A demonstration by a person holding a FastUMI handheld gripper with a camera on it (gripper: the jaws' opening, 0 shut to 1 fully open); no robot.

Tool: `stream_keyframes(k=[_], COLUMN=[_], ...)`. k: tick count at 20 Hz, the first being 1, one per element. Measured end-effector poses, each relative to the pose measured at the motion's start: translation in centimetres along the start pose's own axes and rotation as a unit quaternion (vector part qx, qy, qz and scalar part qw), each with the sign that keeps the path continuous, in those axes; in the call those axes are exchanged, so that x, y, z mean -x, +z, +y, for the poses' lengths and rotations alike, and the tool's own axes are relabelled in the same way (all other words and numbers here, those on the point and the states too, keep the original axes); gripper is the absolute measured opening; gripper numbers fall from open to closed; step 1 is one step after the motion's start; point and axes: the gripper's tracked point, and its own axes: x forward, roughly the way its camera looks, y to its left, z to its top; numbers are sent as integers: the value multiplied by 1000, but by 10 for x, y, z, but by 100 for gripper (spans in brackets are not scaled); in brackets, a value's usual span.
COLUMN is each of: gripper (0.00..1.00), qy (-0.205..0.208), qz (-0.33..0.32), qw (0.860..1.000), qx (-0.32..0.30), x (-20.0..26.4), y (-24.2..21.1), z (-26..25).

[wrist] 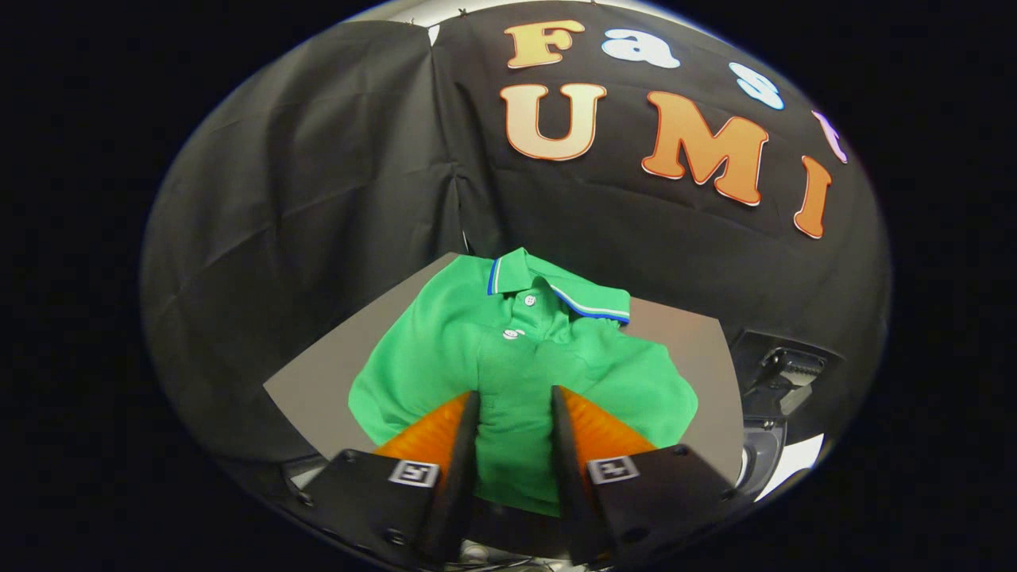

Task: Put the clothes into the washing machine and then close the washing machine lid.

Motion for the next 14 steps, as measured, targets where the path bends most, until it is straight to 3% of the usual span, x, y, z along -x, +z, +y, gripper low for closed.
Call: stream_keyframes(k=[2,3,4,6,9,14], gripper=[36,36,24,18,17,17], qy=[9,9,7,9,11,-8], qz=[-14,-19,-21,-26,-53,-96], qw=[1000,1000,999,999,995,991], qx=[-9,-15,-24,-44,-85,-92], x=[-1,2,3,9,24,71], y=[0,0,2,8,30,62], z=[1,0,1,-1,-10,-55])
